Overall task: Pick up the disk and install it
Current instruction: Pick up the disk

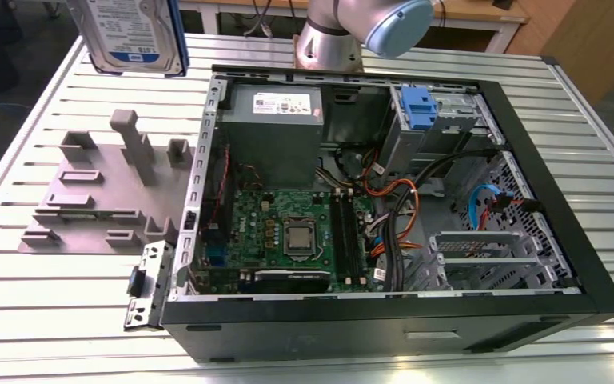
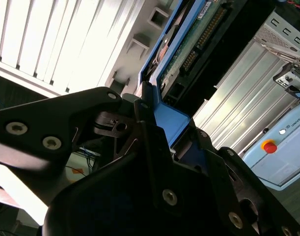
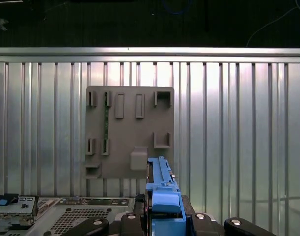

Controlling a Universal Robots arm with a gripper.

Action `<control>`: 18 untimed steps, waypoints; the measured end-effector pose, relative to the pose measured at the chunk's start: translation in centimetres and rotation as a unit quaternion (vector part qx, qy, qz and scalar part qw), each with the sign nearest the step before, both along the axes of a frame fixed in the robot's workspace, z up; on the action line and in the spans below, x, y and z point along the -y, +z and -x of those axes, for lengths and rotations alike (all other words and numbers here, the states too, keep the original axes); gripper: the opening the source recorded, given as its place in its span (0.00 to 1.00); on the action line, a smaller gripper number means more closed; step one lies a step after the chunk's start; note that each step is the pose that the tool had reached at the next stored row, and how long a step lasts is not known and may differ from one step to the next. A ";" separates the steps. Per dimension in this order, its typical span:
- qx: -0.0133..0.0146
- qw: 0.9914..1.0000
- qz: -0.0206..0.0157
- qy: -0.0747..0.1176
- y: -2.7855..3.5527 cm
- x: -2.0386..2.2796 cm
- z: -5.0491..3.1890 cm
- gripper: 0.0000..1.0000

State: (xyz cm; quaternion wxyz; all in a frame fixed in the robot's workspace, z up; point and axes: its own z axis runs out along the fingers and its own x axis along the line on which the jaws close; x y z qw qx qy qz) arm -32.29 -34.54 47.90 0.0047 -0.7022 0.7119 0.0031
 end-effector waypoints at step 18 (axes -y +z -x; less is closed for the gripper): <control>0.000 1.000 0.000 0.000 0.00 0.00 -0.42 0.36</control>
